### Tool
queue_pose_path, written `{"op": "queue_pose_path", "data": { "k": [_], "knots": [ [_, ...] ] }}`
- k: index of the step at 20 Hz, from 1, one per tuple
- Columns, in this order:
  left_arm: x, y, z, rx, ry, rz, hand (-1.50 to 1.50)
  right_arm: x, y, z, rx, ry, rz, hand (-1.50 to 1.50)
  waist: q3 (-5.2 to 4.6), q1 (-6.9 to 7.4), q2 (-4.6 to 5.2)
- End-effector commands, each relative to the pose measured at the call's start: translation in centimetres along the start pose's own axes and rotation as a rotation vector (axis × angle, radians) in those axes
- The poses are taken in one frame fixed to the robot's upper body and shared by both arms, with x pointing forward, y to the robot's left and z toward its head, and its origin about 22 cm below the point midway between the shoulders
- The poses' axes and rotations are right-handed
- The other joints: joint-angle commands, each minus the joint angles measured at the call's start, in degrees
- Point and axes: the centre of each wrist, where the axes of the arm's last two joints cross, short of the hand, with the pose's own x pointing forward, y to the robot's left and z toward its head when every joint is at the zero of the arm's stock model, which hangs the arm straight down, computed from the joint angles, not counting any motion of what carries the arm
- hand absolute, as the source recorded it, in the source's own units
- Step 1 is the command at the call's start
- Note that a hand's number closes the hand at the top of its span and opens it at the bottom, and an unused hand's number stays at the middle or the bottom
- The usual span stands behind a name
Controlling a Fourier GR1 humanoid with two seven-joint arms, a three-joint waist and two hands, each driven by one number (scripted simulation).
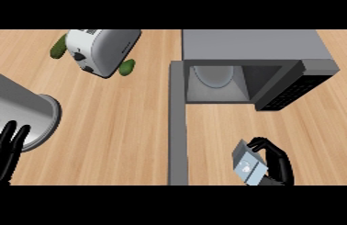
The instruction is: Pick up the milk, place it into the microwave and close the microwave
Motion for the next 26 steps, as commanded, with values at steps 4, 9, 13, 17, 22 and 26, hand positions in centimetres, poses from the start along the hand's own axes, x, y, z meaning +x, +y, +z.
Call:
{"op": "queue_pose_path", "data": {
  "k": [4, 9, 13, 17, 22, 26],
  "knots": [
    [1.6, 2.4, 1.0, -0.001, -0.003, 0.014, -1.50, 2.5, 5.3, -0.9, 0.009, -0.064, -0.011, 1.50, 0.42, 0.51, 0.32],
    [-0.3, 2.1, -0.5, 0.030, 0.027, 0.016, -1.50, 6.7, 7.9, -5.7, 0.013, -0.104, 0.047, 1.50, 0.41, 0.24, 0.39],
    [1.1, 3.5, -1.0, 0.009, 0.014, -0.006, -1.50, 7.4, 9.9, -8.7, 0.049, -0.084, 0.095, 1.50, 0.43, 0.59, 0.43],
    [-0.5, 2.8, 0.4, 0.030, 0.021, 0.004, -1.50, 8.5, 10.1, -13.6, -0.017, -0.062, 0.208, 1.50, 0.43, 0.95, 0.49],
    [-1.8, 3.0, -0.3, 0.003, 0.031, -0.004, -1.50, 8.5, 11.1, -19.3, -0.056, -0.017, 0.309, 1.50, 0.45, 1.38, 0.75],
    [-0.8, 3.0, 0.4, -0.010, 0.031, -0.001, -1.50, 8.7, 10.2, -22.4, -0.068, 0.051, 0.387, 1.50, 0.46, 1.77, 0.75]
  ]
}}
